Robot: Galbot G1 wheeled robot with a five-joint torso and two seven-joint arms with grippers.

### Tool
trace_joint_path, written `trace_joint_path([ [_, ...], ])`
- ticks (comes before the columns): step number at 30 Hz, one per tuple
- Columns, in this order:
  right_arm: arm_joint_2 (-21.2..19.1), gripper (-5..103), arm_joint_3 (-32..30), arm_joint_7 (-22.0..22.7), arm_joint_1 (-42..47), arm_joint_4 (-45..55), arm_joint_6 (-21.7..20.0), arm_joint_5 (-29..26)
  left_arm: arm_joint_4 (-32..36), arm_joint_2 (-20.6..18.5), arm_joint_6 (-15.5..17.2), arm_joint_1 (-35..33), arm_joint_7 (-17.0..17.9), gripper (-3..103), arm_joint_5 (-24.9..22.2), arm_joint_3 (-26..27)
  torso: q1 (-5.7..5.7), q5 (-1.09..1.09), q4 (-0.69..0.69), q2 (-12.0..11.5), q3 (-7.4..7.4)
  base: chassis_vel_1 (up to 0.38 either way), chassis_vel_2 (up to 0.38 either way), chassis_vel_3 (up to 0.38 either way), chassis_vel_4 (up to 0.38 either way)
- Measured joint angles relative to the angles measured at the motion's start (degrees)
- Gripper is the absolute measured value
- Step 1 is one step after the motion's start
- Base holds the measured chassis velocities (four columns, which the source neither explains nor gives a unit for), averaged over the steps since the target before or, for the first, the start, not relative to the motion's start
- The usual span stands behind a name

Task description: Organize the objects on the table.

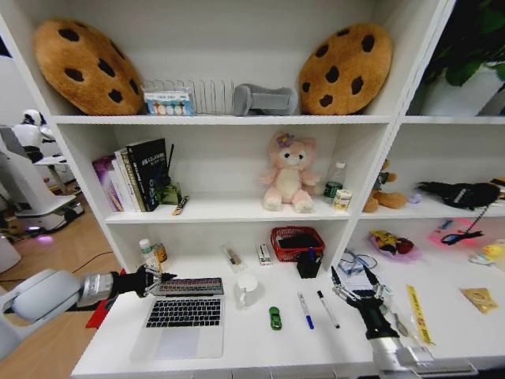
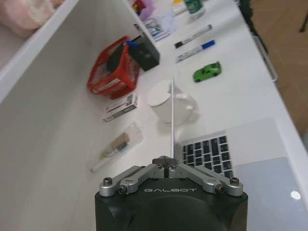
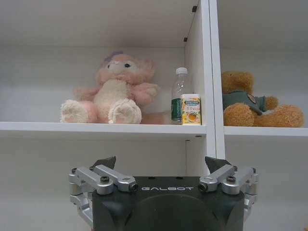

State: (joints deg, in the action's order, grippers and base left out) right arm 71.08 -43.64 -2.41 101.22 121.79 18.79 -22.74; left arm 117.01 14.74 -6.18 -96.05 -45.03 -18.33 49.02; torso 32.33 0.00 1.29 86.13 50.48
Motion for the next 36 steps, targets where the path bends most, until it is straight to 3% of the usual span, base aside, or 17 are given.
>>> trace_joint_path([
  [6, 0.01, 100, 0.05, 0.18, 0.26, -0.27, -0.12, -0.53, 0.67, 1.24, -2.33, -0.95, -4.94, 0, 4.42, 0.35, 0.0, 0.0, 0.0, 0.0, 0.0, 0.0, 0.0, 0.0, 0.0],
  [11, 0.09, 100, 0.02, 0.18, 0.41, -0.54, -0.07, -0.93, 1.32, 2.14, -2.82, -1.85, -7.04, 0, 6.84, -0.38, 0.0, 0.0, 0.01, 0.0, 0.0, 0.0, 0.0, 0.0, 0.0],
  [14, -0.11, 100, -0.06, 0.23, 0.32, -0.89, -0.06, -1.43, 1.54, 3.56, -3.34, -3.52, -8.61, 0, 10.63, -1.1, 0.0, 0.0, 0.01, 0.0, 0.0, 0.0, 0.0, 0.0, 0.0],
  [19, -0.16, 100, -0.01, 0.31, 0.14, -1.12, -0.06, -1.55, 0.74, 6.04, -4.33, -5.95, -8.96, 0, 14.31, -1.6, 0.0, 0.0, 0.01, 0.0, 0.0, 0.0, 0.0, 0.0, 0.0],
  [22, 0.0, 100, 0.17, 0.39, 0.09, -1.26, -0.08, -1.55, -0.32, 8.98, -5.44, -7.8, -7.22, 0, 15.83, -1.65, 0.0, 0.0, 0.0, 0.0, 0.0, 0.0, 0.0, 0.0, 0.0],
  [24, 0.06, 100, 0.23, 0.64, 0.09, -1.36, -0.16, -1.55, -1.34, 12.32, -5.93, -8.67, -2.82, 0, 14.39, -1.5, 0.0, 0.0, 0.0, 0.0, 0.0, 0.0, 0.0, 0.0, 0.0],
  [25, 0.06, 100, 0.23, 0.64, 0.09, -1.36, -0.16, -1.55, -1.34, 12.32, -5.93, -8.67, -2.82, 0, 14.39, -1.5, 0.0, 0.0, 0.0, 0.0, 0.0, 0.0, 0.0, 0.0, 0.0],
  [27, 0.0, 100, 0.39, 0.93, 0.15, -1.44, -0.44, -1.69, -2.19, 16.79, -5.53, -9.09, 4.49, 0, 9.82, -1.39, 0.0, -0.01, 0.01, 0.01, 0.0, 0.0, 0.0, 0.0, 0.0],
  [28, 0.0, 100, 0.39, 0.93, 0.15, -1.44, -0.44, -1.69, -2.19, 16.79, -5.53, -9.09, 4.49, 0, 9.82, -1.39, 0.0, -0.01, 0.01, 0.01, 0.0, 0.0, 0.0, 0.0, 0.0],
  [30, -0.11, 100, 0.73, 1.35, 0.28, -1.41, -1.02, -2.05, -2.37, 21.74, -3.5, -9.1, 12.44, 0, 3.76, -1.49, 0.0, 0.01, 0.0, 0.0, 0.0, 0.0, 0.0, 0.0, 0.0],
  [31, -0.11, 100, 0.73, 1.35, 0.28, -1.41, -1.02, -2.05, -2.37, 21.74, -3.5, -9.1, 12.44, 0, 3.76, -1.49, 0.0, 0.01, 0.0, 0.0, 0.0, 0.0, 0.0, 0.0, 0.0],
  [33, -0.2, 100, 1.12, 2.0, 0.52, -0.83, -2.02, -2.19, -1.68, 26.97, -0.47, -8.68, 20.56, 0, -2.4, -1.73, 0.0, 0.0, 0.0, 0.0, 0.0, 0.0, 0.0, 0.0, 0.0],
  [34, -0.2, 100, 1.12, 2.0, 0.52, -0.83, -2.02, -2.19, -1.68, 26.97, -0.47, -8.68, 20.56, 0, -2.4, -1.73, 0.0, 0.0, 0.0, 0.0, 0.0, 0.0, 0.0, 0.0, 0.0],
  [35, -0.28, 100, 1.28, 2.37, 0.67, -0.52, -2.53, -2.2, -0.98, 29.23, 1.09, -8.32, 25.81, -3, -5.13, -2.07, -0.01, 0.0, 0.0, 0.0, 0.0, 0.0, 0.0, 0.0, 0.0],
  [36, -0.41, 100, 1.45, 2.98, 0.84, -0.15, -3.43, -2.04, 0.21, 31.56, 3.89, -7.57, 33.77, 2, -8.03, -2.54, 0.0, 0.0, -0.01, 0.0, -0.01, 0.0, 0.0, 0.0, 0.0],
])
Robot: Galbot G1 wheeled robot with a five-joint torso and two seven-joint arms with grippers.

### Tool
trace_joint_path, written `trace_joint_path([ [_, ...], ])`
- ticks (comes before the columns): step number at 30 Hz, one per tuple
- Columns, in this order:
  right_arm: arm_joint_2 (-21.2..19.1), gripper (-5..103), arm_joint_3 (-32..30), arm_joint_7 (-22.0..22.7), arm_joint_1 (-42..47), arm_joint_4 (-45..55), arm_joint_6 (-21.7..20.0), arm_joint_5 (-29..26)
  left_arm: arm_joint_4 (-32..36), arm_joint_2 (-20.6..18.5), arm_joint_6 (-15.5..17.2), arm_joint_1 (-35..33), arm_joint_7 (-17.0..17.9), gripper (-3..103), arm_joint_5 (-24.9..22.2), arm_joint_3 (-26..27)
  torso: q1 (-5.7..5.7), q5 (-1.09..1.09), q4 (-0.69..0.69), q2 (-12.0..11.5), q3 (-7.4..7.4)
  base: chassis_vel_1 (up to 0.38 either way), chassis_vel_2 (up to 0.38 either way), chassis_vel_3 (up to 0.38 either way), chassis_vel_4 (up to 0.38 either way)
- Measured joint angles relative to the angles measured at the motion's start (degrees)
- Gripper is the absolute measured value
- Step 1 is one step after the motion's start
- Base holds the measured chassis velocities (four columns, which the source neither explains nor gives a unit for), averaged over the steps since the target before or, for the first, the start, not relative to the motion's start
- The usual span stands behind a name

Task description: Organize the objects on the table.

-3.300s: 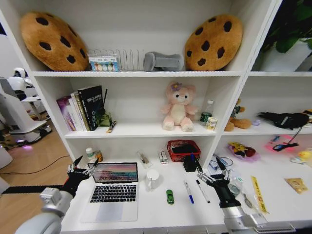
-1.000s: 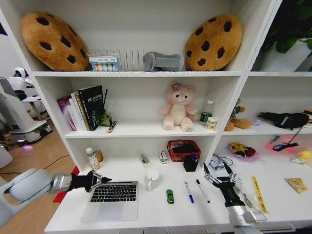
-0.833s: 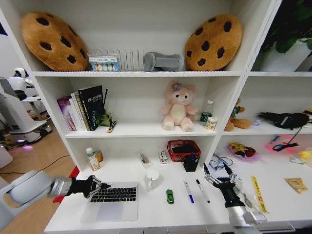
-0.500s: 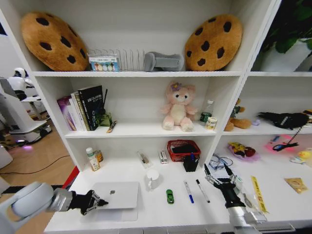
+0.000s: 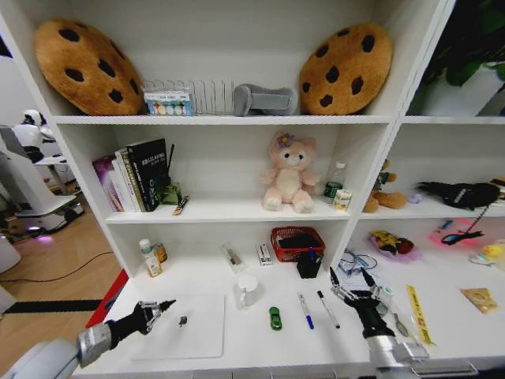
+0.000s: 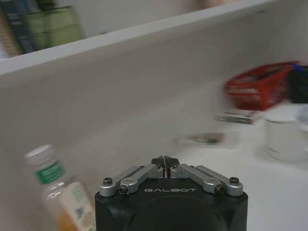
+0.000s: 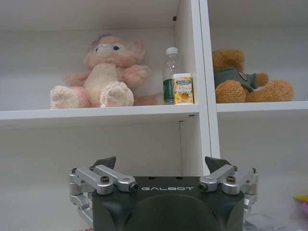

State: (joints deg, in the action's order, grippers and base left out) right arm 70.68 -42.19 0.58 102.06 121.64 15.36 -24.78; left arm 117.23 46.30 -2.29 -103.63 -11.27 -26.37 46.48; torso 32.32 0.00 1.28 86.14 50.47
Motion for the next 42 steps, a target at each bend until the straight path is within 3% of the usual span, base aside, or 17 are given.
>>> trace_joint_path([
  [1, 0.0, 100, 0.0, 0.0, 0.0, 0.0, 0.0, 0.0, 0.0, 0.0, 0.0, 0.0, 0.0, 2, 0.0, 0.0, 0.0, 0.0, 0.0, 0.0, 0.0, 0.0, 0.0, 0.0, 0.0],
  [2, -0.09, 100, 0.15, 0.62, 0.09, 0.28, -0.63, 0.42, 1.47, 2.07, 3.43, 0.84, 6.27, 7, -3.09, -0.25, 0.0, 0.01, 0.01, 0.0, 0.0, 0.0, 0.0, 0.0, 0.0],
  [3, -0.09, 100, 0.15, 0.62, 0.09, 0.28, -0.63, 0.42, 1.47, 2.07, 3.43, 0.84, 6.27, 7, -3.09, -0.25, 0.0, 0.01, 0.01, 0.0, 0.0, 0.0, 0.0, 0.0, 0.0],
  [5, 0.0, 100, 0.53, 2.64, 0.23, 0.9, -2.02, 2.65, 3.64, 5.83, 7.39, 2.68, 14.0, 17, -7.09, -0.06, 0.0, 0.01, 0.01, 0.0, 0.0, 0.0, 0.0, 0.0, 0.0],
  [9, 0.56, 100, 0.58, 4.45, 1.4, 2.12, -3.86, 4.77, 5.49, 10.99, 8.95, 2.98, 18.8, 33, -8.0, 1.86, 0.0, 0.0, 0.02, 0.0, 0.0, 0.0, 0.0, 0.0, 0.0],
  [16, -0.12, 100, -0.58, 4.78, 3.45, 5.19, -5.91, 4.04, 8.48, 16.37, 9.07, 0.3, 21.53, 54, -7.08, 5.27, 0.0, 0.0, 0.01, 0.0, 0.0, 0.0, 0.0, 0.0, 0.0],
  [19, -0.5, 100, -0.82, 4.83, 3.82, 7.03, -7.03, 2.47, 12.04, 19.17, 9.9, -0.45, 22.96, 72, -6.27, 7.13, 0.0, 0.0, 0.01, 0.0, 0.0, 0.0, 0.0, 0.0, 0.0],
  [21, -0.52, 100, -0.76, 4.8, 3.77, 7.06, -7.11, 2.36, 12.55, 19.4, 10.02, -0.49, 23.14, 72, -6.24, 7.18, 0.0, 0.0, 0.01, 0.0, 0.0, 0.0, 0.0, 0.0, 0.0],
  [22, -0.57, 100, -0.34, 4.75, 3.49, 7.02, -7.19, 2.21, 14.42, 19.88, 10.53, -0.59, 23.9, 83, -6.33, 7.23, 0.0, 0.0, 0.01, 0.0, 0.0, 0.0, 0.0, 0.0, 0.0],
  [24, -0.62, 100, -0.17, 4.75, 3.39, 6.97, -7.2, 2.1, 15.6, 19.9, 10.94, -0.72, 24.26, 83, -6.68, 7.34, 0.0, 0.0, 0.01, 0.0, 0.0, 0.0, 0.0, 0.0, 0.0],
  [25, -0.76, 100, 0.0, 4.75, 3.3, 6.96, -7.21, 1.88, 17.3, 19.56, 11.52, -1.05, 24.73, 93, -7.73, 7.77, 0.0, 0.01, 0.01, 0.0, 0.01, 0.0, 0.0, 0.0, 0.0],
  [32, -1.61, 100, 0.28, 4.71, 2.83, 6.14, -7.21, 0.98, 20.61, 16.3, 13.0, -2.56, 25.61, 100, -11.31, 8.71, 0.0, 0.0, 0.02, 0.0, 0.01, 0.0, 0.0, 0.0, 0.0],
  [42, -1.12, 100, 1.14, 4.61, 2.14, 5.88, -7.32, 0.65, 20.0, 16.12, 13.47, -2.71, 25.37, 100, -11.66, 8.31, 0.0, -0.01, 0.01, 0.0, 0.01, 0.0, 0.0, 0.0, 0.0],
])
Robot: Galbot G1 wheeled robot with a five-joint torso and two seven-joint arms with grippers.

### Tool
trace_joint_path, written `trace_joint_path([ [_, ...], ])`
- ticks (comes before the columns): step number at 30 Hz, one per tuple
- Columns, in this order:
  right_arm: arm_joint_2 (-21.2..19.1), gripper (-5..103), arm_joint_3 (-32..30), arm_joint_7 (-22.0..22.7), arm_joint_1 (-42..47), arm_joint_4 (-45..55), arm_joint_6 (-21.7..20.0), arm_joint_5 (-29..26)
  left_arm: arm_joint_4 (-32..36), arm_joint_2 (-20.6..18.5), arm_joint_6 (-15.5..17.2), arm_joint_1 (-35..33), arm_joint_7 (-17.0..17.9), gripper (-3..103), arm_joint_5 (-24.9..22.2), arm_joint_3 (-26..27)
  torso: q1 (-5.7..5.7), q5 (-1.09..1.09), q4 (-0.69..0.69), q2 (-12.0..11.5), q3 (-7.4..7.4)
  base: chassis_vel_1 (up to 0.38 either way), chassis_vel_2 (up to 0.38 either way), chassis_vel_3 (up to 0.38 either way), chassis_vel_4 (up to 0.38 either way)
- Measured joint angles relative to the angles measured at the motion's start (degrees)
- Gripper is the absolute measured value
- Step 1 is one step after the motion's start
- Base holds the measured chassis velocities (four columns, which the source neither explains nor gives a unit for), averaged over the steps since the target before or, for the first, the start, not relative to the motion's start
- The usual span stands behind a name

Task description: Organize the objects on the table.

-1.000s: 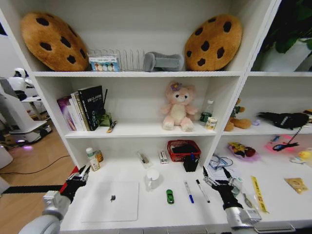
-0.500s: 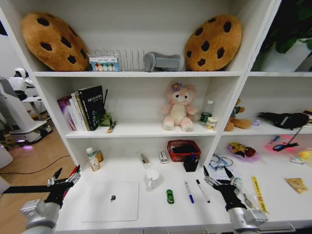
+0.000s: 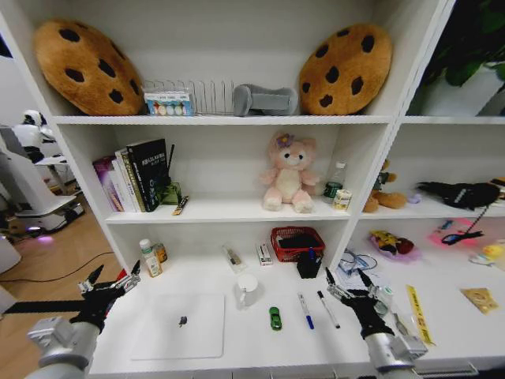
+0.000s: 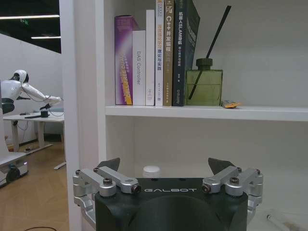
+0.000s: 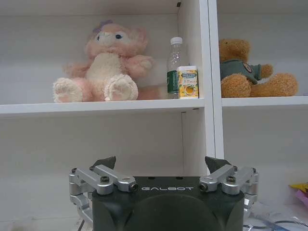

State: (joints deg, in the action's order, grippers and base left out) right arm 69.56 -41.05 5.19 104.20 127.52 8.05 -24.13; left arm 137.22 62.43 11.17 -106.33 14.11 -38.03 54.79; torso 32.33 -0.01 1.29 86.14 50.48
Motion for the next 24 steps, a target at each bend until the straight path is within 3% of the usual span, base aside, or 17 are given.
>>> trace_joint_path([
  [12, -0.62, 100, 0.27, -1.13, -0.07, -0.32, 0.52, 0.58, 0.38, -0.83, 0.46, 0.42, -1.03, 100, -0.25, 0.19, 0.0, 0.01, 0.0, 0.0, 0.0, 0.0, 0.0, 0.0, 0.0],
  [14, -2.1, 100, 0.44, -4.25, 0.09, -0.77, 0.66, -0.31, 0.38, -0.84, 0.46, 0.42, -1.05, 100, -0.23, 0.18, 0.0, 0.01, 0.01, 0.0, 0.0, 0.0, 0.0, 0.0, 0.0],
  [15, -4.39, 100, 0.61, -8.65, 0.27, -1.25, 0.8, -2.13, 0.38, -0.84, 0.46, 0.43, -1.07, 100, -0.22, 0.17, 0.0, 0.02, 0.01, 0.0, 0.0, 0.0, 0.0, 0.0, 0.0],
  [16, -4.39, 100, 0.61, -8.65, 0.27, -1.25, 0.8, -2.13, 0.38, -0.84, 0.46, 0.43, -1.07, 100, -0.22, 0.17, 0.0, 0.02, 0.01, 0.0, 0.0, 0.0, 0.0, 0.0, 0.0],
  [18, -9.53, 100, 0.65, -16.89, 0.2, -2.1, 0.58, -5.02, 0.38, -0.86, 0.46, 0.43, -1.07, 100, -0.2, 0.16, 0.0, 0.01, -0.01, 0.0, 0.0, 0.0, 0.0, 0.0, 0.0],
  [19, -10.79, 100, 0.69, -18.58, -0.11, -2.34, 0.0, -5.48, 0.38, -0.86, 0.46, 0.43, -1.08, 100, -0.19, 0.15, 0.0, 0.0, -0.01, 0.0, 0.0, 0.0, 0.0, 0.0, 0.0],
  [24, -10.86, 100, 1.99, -18.16, -0.37, -2.54, -4.07, -4.28, 0.38, -0.86, 0.46, 0.43, -1.09, 100, -0.17, 0.14, 0.01, 0.01, -0.01, 0.0, 0.01, 0.0, 0.0, 0.0, 0.0],
])
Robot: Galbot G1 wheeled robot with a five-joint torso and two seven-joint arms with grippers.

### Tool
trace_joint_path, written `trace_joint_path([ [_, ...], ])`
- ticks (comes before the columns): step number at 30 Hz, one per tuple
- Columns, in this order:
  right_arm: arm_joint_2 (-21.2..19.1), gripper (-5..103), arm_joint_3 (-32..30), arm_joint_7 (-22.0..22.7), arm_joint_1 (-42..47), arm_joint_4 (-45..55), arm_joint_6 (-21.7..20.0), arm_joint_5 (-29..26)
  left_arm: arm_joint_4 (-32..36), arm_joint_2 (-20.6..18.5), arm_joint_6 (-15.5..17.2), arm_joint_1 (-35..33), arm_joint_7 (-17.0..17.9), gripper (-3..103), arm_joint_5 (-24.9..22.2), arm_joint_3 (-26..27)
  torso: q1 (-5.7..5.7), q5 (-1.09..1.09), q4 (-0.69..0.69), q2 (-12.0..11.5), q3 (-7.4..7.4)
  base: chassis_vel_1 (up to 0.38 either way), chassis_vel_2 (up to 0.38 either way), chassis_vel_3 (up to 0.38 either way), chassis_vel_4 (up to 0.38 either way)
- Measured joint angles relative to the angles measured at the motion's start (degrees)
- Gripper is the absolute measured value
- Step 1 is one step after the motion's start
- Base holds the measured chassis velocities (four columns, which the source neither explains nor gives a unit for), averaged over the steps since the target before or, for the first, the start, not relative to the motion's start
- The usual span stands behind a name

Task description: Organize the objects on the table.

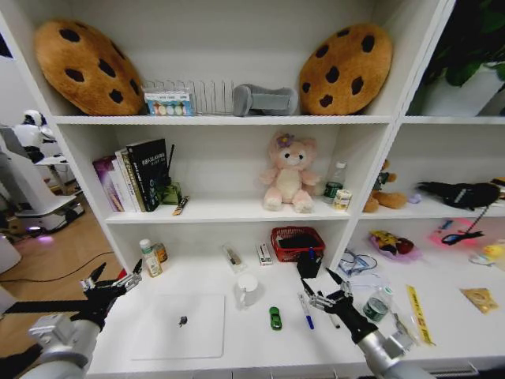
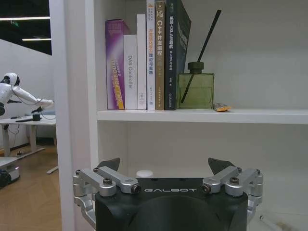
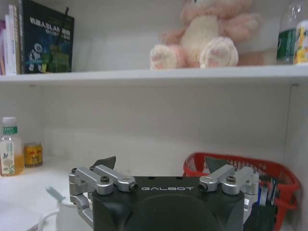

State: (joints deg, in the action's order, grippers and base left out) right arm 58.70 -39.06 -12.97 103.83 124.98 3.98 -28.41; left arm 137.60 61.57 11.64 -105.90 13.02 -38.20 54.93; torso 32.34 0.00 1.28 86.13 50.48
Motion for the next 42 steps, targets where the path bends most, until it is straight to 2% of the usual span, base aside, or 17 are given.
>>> trace_joint_path([
  [1, 1.34, 100, 1.01, 0.64, 0.89, -0.06, -1.52, 1.31, 0.0, 0.0, 0.0, 0.0, -0.01, 100, 0.01, -0.01, 0.0, 0.0, 0.01, 0.0, 0.0, 0.0, 0.0, 0.0, 0.0],
  [3, 1.34, 100, 1.01, 0.64, 0.89, -0.06, -1.52, 1.31, 0.0, 0.0, 0.0, 0.0, -0.01, 100, 0.01, -0.01, 0.0, 0.0, 0.01, 0.0, 0.0, 0.0, 0.0, 0.0, 0.0],
  [6, 3.38, 100, 4.07, -0.38, 3.74, -2.08, -2.16, 5.57, -0.02, 0.0, 0.0, 0.0, -0.02, 100, 0.03, -0.02, -0.01, -0.01, 0.03, 0.0, -0.01, 0.0, 0.0, 0.0, 0.0],
  [9, 3.72, 100, 6.05, -0.29, 3.86, -3.9, -2.09, 6.9, -0.02, 0.0, 0.0, 0.0, -0.03, 100, 0.04, -0.02, -0.01, -0.01, 0.03, 0.01, -0.01, 0.0, 0.0, 0.0, 0.0],
  [12, 4.99, 100, 10.78, 1.23, 1.78, -8.7, -2.08, 10.01, -0.03, 0.0, 0.0, 0.0, -0.06, 100, 0.05, -0.03, -0.01, 0.01, 0.02, 0.0, 0.0, 0.0, 0.0, 0.0, 0.0],
  [17, 5.63, 100, 15.14, 3.25, -2.17, -13.15, -2.78, 12.18, -0.06, 0.0, 0.0, 0.0, -0.06, 100, 0.07, -0.03, 0.0, 0.0, 0.02, 0.0, -0.01, 0.0, 0.0, 0.0, 0.0],
  [23, 6.04, 100, 18.59, 4.98, -5.11, -15.15, -2.97, 13.44, -0.08, 0.0, -0.01, 0.0, -0.06, 100, 0.08, -0.03, -0.01, -0.01, 0.01, 0.0, 0.0, 0.0, 0.0, 0.0, 0.0],
  [31, 7.65, 100, 19.64, 7.36, -5.31, -14.56, -2.99, 15.06, -0.09, 0.0, -0.02, 0.0, -0.06, 100, 0.08, -0.03, -0.01, -0.01, 0.02, 0.0, 0.0, 0.0, 0.0, 0.0, 0.0],
  [33, 8.03, 100, 19.74, 9.5, -7.3, -14.35, -3.58, 15.05, -0.09, 0.0, -0.03, 0.0, -0.06, 100, 0.08, -0.03, -0.01, -0.01, 0.02, 0.0, -0.01, 0.0, 0.0, 0.0, 0.0],
  [42, 7.41, 100, 21.84, 11.08, -13.47, -17.22, -4.33, 14.21, -0.09, 0.0, -0.06, 0.0, -0.06, 100, 0.08, -0.03, -0.01, 0.0, 0.02, 0.0, 0.0, 0.0, 0.0, 0.0, 0.0],
])
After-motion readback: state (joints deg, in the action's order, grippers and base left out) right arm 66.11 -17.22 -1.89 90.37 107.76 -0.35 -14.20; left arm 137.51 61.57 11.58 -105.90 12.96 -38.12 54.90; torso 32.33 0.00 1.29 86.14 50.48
